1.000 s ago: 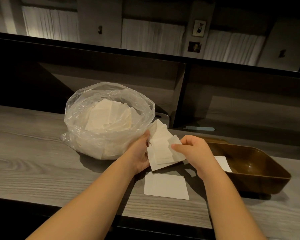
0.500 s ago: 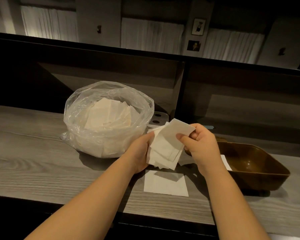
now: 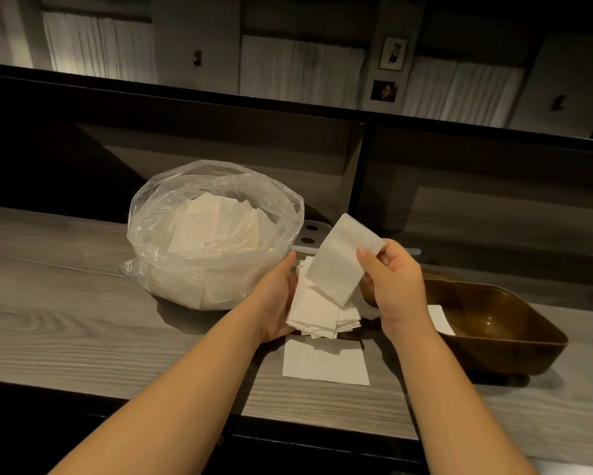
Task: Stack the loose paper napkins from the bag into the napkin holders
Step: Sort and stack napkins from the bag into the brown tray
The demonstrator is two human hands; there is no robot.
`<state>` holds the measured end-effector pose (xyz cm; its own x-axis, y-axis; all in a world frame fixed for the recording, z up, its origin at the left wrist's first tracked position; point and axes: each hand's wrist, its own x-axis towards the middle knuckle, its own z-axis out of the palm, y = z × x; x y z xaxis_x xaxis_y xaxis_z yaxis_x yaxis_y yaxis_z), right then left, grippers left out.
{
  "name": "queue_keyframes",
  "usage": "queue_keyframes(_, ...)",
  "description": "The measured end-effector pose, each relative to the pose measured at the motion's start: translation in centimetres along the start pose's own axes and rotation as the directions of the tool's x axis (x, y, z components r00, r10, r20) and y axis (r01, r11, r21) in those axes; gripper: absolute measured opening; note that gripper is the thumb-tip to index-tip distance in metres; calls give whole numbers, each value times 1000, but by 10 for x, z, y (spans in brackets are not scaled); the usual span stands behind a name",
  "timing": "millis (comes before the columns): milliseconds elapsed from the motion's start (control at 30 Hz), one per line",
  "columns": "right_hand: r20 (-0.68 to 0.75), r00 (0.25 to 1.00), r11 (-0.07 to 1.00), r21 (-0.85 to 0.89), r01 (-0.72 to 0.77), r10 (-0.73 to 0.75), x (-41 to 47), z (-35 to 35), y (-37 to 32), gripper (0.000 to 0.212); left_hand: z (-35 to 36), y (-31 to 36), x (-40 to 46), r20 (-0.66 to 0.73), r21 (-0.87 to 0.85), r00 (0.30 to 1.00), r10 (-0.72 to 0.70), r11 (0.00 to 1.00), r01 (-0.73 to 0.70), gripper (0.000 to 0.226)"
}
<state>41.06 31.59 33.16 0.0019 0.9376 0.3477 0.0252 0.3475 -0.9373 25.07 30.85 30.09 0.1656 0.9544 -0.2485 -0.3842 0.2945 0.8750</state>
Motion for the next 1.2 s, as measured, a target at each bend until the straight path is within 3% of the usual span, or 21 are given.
queue_keyframes(167, 149, 985, 987, -144, -68, 90, -1, 2, -1, 6, -1, 0, 0, 29, 40, 999, 17, 999, -18, 79)
queue_keyframes(333, 120, 979, 941, -316, -121, 166, -2, 7, 5, 16, 0, -1, -4, 17, 130, 997, 74, 989, -75, 47)
queue_keyframes(433, 86, 988, 869, -491, -68, 126, -1, 6, 7, 15, -1, -5, 1, -26, 213, 977, 211, 956, -201, 30)
queue_keyframes(533, 199, 933, 697, -713, -71, 298, -5, 3, 8, 17, 2, -11, 5, -102, 448, 880, 464, 811, -376, 28)
queue_keyframes(600, 303, 839, 591, -807, -27, 452, -9, 1, 4, 17, 3, -13, 6, -87, 568, 809, 581, 696, -439, 28)
queue_keyframes(633, 350, 793, 594, -804, -20, 499, -11, -1, 2, 16, 3, -14, 6, -88, 598, 781, 618, 660, -455, 25)
queue_keyframes(733, 452, 724, 627, -778, 34, 521, -12, -4, 0, 14, 1, -14, 10, -119, 617, 747, 654, 638, -460, 19)
queue_keyframes(833, 507, 707, 648, -757, 91, 493, -14, -3, -1, 2, 2, -12, 10, -130, 599, 760, 636, 662, -451, 25)
queue_keyframes(900, 542, 710, 711, -698, 82, 450, -14, -3, -2, 5, 1, -11, 9, -136, 553, 772, 621, 694, -461, 26)
queue_keyframes(967, 570, 736, 820, -571, 36, 365, -13, -5, -6, 15, 0, -9, 9, -161, 461, 805, 571, 765, -450, 29)
queue_keyframes(1067, 529, 822, 957, -281, -66, 212, -14, -9, -15, 20, 0, -5, 11, -212, 275, 899, 383, 906, -321, 22)
queue_keyframes(1133, 462, 868, 982, -35, -187, 182, -15, -8, -18, 27, 1, -5, 8, -194, 162, 936, 295, 950, -266, 15)
queue_keyframes(1200, 344, 916, 957, 125, -261, 205, -13, -3, -14, 32, 2, -8, 9, -98, 65, 963, 252, 967, -246, 26)
